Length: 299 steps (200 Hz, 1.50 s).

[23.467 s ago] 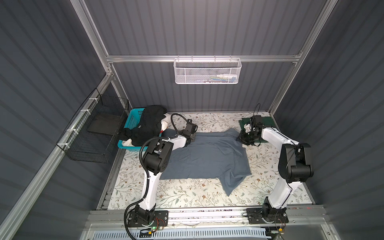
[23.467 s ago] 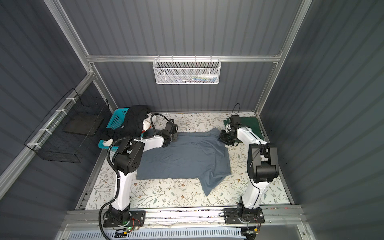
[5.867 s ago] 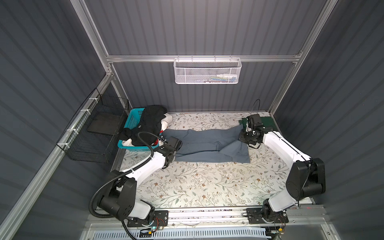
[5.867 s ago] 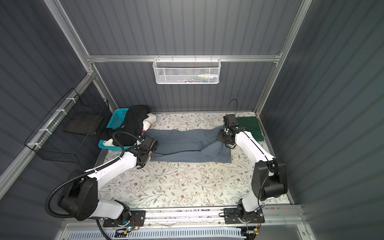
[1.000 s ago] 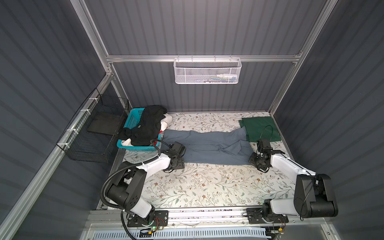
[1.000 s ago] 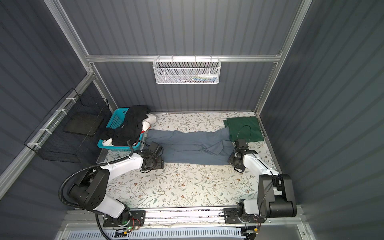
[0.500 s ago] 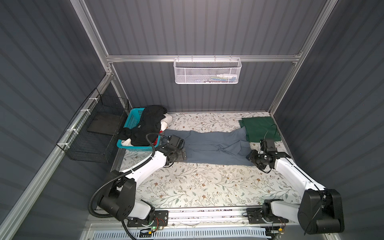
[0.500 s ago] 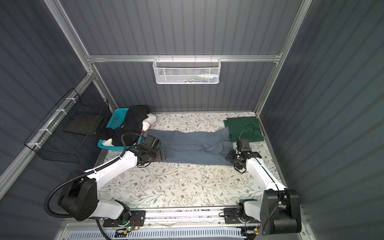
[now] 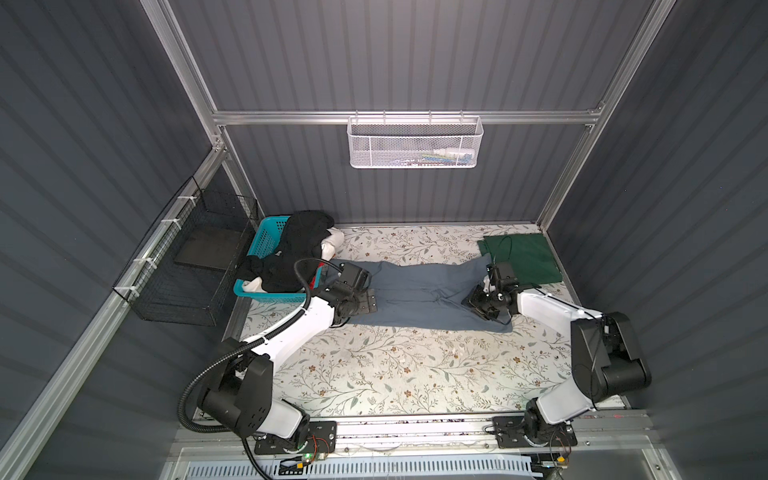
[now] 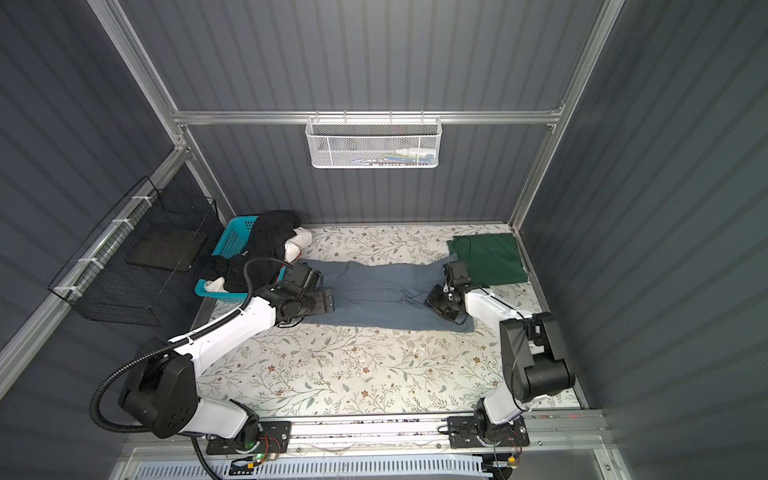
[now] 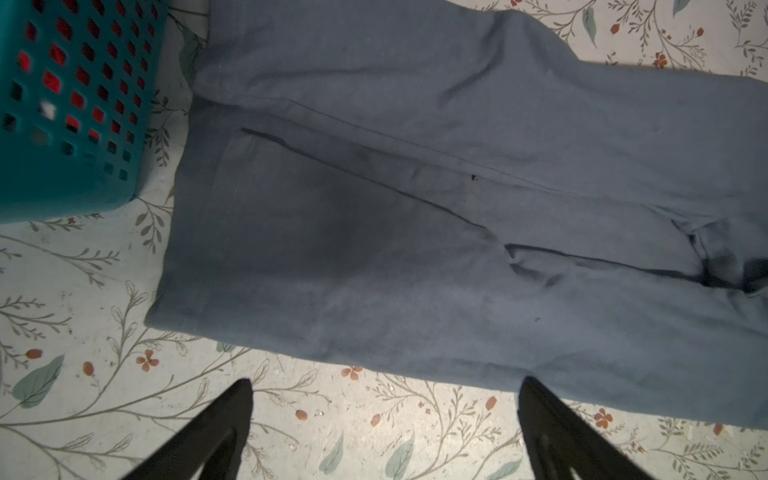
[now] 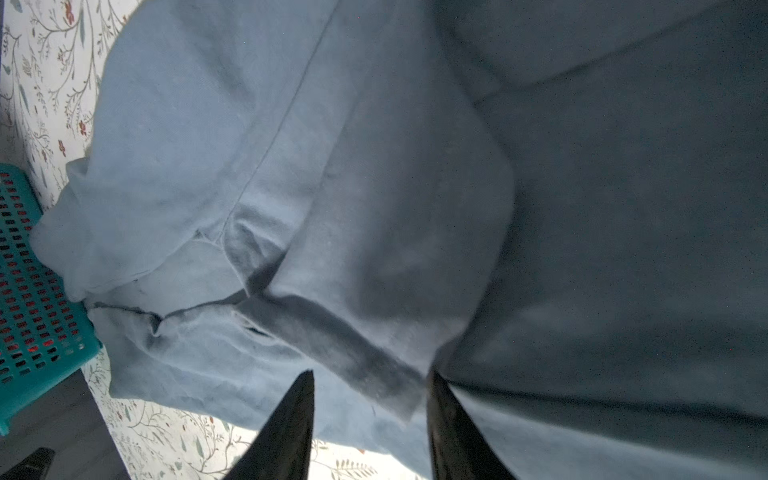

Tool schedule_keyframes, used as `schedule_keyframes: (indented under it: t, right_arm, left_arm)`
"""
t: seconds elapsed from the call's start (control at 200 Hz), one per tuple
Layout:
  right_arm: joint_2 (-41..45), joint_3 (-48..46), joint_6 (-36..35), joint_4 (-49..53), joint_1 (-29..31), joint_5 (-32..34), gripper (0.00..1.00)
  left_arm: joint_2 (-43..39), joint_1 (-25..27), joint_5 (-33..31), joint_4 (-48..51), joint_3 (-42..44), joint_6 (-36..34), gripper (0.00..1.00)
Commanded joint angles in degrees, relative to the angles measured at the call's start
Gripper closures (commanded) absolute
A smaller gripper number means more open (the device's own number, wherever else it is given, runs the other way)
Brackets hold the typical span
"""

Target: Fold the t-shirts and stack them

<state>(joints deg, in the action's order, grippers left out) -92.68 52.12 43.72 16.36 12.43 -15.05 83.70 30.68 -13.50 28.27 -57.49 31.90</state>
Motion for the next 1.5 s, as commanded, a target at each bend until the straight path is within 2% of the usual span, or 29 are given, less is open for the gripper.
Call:
schedule_keyframes:
  t: [0.0,0.19,0.39,0.495,0.535,0.74,0.835,0.99,1.246,1.491]
  right_arm:
    - [-2.48,3.08,0.04,-0.45,0.65,0.72,0.68]
    - [-6.26,9.54,-3.34,3.83,1.79,6.35,0.99]
    - [-8.27,13.22,-4.58,7.13,2.15,7.07,1.0]
    - [-7.23,13.73,-5.67,10.38,2.64,10.02,0.87]
    - [-6.57,13.41,-5.91,11.09,2.78,10.54,0.86]
    - [-3.98,9.52,-5.52,13.42,4.09,10.51,0.74]
    - [-3.15,7.48,-4.59,13.13,4.79,10.06,0.64]
    - [-2.85,5.24,-3.06,11.39,5.82,8.33,0.54]
    - [-4.9,5.88,-3.03,10.35,6.73,9.14,0.55]
    - [-5.81,9.84,-4.92,11.98,6.69,13.63,0.59]
  left_arm:
    - [0.0,0.15,-0.56,0.97,-0.88,-1.04,0.0]
    - [1.32,0.11,-1.37,1.31,-1.32,-1.04,0.0]
    - [2.85,0.11,-1.37,1.7,-2.14,-1.18,0.0]
    - [2.92,0.13,-1.18,1.45,-2.28,-1.3,0.0]
    - [2.86,0.14,-0.99,1.36,-2.32,-1.46,0.0]
    - [2.39,0.11,-0.87,0.74,-2.38,-1.58,0.0]
    - [2.44,0.07,-0.63,0.66,-2.37,-1.49,0.0]
    - [3.04,0.09,0.04,0.69,-2.54,-1.49,0.0]
    - [2.58,0.11,-0.1,0.65,-1.97,-1.23,0.0]
    - [1.83,0.08,-0.51,1.0,-1.6,-1.23,0.0]
